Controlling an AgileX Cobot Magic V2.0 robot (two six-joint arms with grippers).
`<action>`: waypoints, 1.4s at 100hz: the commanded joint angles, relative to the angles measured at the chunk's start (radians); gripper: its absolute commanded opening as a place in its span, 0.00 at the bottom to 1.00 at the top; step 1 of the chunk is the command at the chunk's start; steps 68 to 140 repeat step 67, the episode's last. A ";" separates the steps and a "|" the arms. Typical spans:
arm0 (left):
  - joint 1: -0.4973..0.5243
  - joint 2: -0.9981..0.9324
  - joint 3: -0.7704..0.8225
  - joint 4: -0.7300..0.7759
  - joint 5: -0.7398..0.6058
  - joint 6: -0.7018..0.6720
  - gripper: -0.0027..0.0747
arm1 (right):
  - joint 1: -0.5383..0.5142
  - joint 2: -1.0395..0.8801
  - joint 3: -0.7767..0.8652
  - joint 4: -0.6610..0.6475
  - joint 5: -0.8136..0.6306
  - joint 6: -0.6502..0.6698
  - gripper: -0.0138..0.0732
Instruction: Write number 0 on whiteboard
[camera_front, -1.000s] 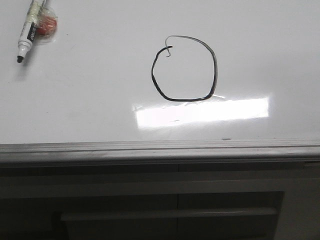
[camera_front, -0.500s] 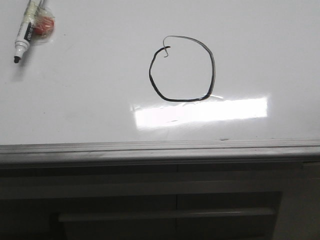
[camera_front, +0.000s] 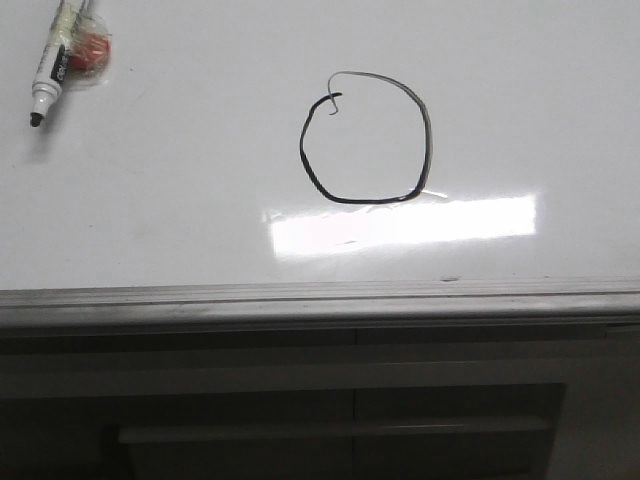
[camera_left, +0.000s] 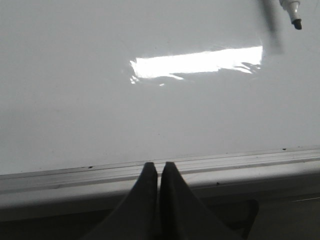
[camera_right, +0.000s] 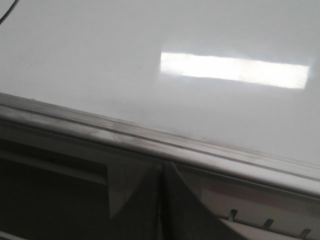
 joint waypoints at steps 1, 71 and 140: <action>0.001 -0.029 0.033 -0.016 -0.039 -0.011 0.01 | -0.007 -0.017 0.013 -0.016 -0.020 0.002 0.09; 0.001 -0.029 0.033 -0.016 -0.039 -0.011 0.01 | -0.007 -0.019 0.013 -0.168 -0.026 0.002 0.09; 0.001 -0.029 0.033 -0.016 -0.039 -0.011 0.01 | -0.007 -0.019 0.013 -0.168 -0.026 0.002 0.09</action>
